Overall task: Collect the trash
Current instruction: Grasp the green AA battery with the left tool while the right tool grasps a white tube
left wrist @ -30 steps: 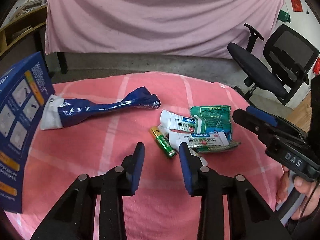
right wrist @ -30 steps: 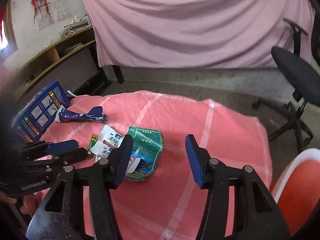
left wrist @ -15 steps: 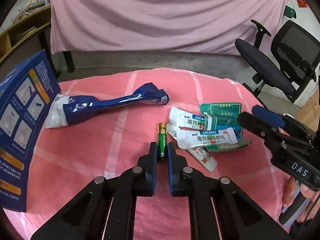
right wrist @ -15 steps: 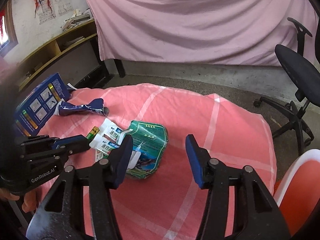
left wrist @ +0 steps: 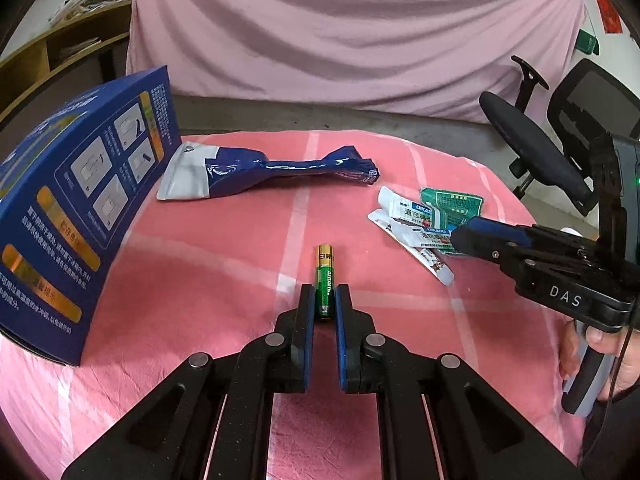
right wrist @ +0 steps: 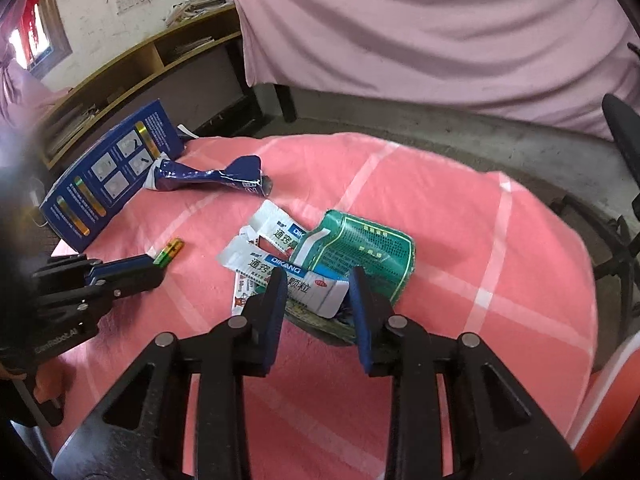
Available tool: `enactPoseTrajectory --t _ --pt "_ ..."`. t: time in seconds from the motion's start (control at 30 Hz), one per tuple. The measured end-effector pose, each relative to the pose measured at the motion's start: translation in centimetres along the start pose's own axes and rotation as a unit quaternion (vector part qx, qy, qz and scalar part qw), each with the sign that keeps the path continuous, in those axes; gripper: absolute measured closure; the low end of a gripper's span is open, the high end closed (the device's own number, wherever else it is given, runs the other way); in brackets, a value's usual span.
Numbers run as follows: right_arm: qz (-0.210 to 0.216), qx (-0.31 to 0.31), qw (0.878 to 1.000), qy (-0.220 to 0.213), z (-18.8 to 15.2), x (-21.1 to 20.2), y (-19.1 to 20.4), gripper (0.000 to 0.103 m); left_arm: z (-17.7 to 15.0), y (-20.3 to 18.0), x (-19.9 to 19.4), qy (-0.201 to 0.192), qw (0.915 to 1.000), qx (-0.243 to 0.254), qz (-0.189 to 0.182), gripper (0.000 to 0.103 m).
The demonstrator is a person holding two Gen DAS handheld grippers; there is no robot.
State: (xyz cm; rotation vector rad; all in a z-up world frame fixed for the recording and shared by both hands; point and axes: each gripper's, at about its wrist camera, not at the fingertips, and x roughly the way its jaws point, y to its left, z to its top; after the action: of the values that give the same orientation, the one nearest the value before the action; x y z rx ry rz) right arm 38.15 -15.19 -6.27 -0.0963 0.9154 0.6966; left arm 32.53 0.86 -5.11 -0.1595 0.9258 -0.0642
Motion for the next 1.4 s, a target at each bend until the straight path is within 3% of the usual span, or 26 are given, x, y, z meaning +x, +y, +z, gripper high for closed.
enactPoseTrajectory --t 0.17,0.43,0.67,0.77,1.03,1.1,1.23,1.4 --pt "0.022 -0.014 1.0 0.015 -0.6 0.1 0.8 0.052 0.0 0.2 -0.2 -0.003 1.0 -0.005 0.002 0.096" --pt "0.004 -0.046 0.999 0.017 -1.0 0.0 2.3 0.051 -0.5 2.8 -1.5 -0.02 0.9971 -0.074 -0.008 0.096" --pt "0.013 -0.054 0.998 0.029 -0.6 0.9 2.6 0.05 -0.1 2.7 -1.6 -0.017 0.997 -0.075 -0.007 0.096" --pt "0.014 -0.05 0.998 0.026 -0.7 0.8 2.4 0.059 0.0 2.4 -1.6 -0.019 0.9969 -0.076 -0.005 0.096" --pt "0.003 -0.079 0.997 0.012 -1.4 -0.1 4.1 0.066 -1.1 3.0 -3.5 -0.049 0.994 -0.097 -0.002 0.096" --pt "0.001 -0.087 0.996 0.005 -1.6 -0.5 4.6 0.084 -1.3 3.0 -4.4 -0.067 0.9931 -0.096 0.001 0.096" --pt "0.002 -0.09 0.996 -0.015 -2.0 -1.6 4.9 0.084 -2.0 2.1 -5.7 -0.092 0.9919 -0.088 0.006 0.096" --pt "0.005 -0.081 0.996 -0.031 -2.3 -2.4 4.9 0.084 -2.7 2.0 -6.1 -0.082 0.9919 -0.096 0.012 0.096"
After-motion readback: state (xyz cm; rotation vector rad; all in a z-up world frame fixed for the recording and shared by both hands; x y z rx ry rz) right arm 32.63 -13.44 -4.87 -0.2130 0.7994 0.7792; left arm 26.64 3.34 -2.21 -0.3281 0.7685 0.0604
